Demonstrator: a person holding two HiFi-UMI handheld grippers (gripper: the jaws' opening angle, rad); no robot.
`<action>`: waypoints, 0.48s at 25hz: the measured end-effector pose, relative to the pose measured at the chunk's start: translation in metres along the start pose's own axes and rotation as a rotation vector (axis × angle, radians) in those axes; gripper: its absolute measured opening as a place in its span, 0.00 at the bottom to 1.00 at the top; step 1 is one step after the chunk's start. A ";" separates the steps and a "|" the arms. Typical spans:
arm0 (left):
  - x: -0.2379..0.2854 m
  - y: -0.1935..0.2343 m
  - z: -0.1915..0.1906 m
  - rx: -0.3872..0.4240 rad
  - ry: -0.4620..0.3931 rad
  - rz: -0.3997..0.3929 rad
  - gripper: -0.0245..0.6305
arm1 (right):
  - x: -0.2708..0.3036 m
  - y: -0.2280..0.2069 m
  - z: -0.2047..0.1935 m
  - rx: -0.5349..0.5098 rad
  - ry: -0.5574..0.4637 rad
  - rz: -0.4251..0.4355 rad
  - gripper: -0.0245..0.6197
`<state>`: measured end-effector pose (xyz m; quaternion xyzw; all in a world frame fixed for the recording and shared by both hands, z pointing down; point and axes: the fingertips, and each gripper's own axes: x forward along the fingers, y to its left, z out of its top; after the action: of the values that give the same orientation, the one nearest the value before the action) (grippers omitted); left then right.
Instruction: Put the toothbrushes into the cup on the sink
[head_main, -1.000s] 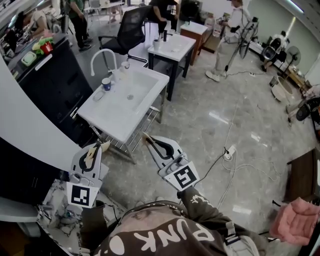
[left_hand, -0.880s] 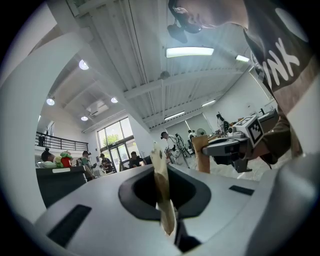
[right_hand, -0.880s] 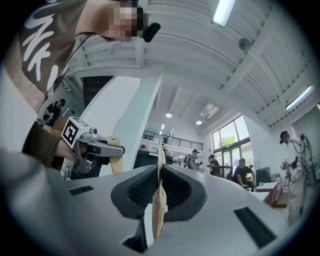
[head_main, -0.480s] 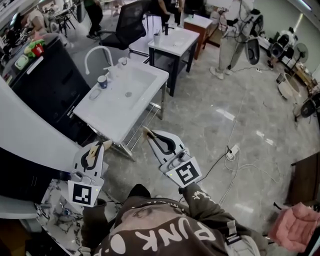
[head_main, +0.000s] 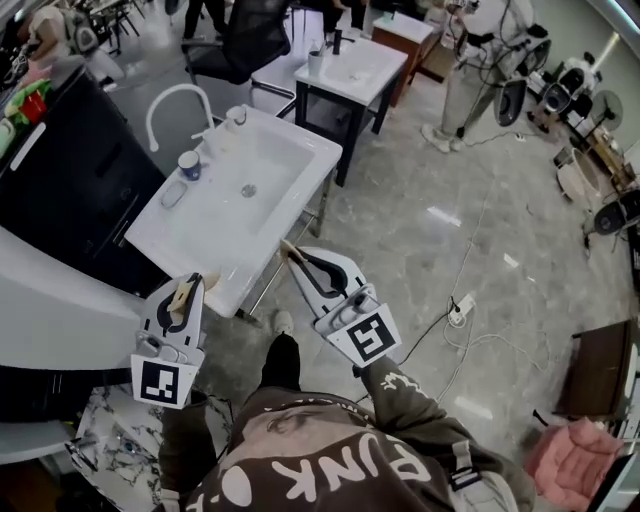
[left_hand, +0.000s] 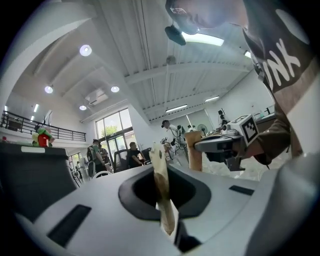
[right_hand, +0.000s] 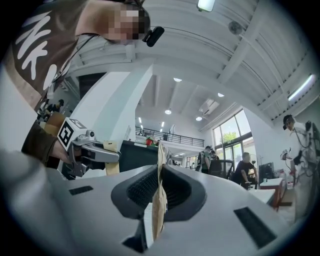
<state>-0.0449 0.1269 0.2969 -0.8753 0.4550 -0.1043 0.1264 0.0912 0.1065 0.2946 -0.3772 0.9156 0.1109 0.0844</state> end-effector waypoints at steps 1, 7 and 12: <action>0.016 0.014 -0.008 -0.011 -0.001 0.002 0.05 | 0.017 -0.012 -0.010 -0.002 0.007 0.003 0.09; 0.112 0.107 -0.059 -0.087 0.020 0.016 0.05 | 0.151 -0.104 -0.077 -0.007 0.058 0.028 0.09; 0.175 0.175 -0.097 -0.134 0.059 0.041 0.05 | 0.275 -0.188 -0.120 -0.046 0.059 0.047 0.09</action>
<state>-0.1097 -0.1260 0.3448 -0.8688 0.4823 -0.0970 0.0563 0.0235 -0.2403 0.3179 -0.3605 0.9235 0.1228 0.0461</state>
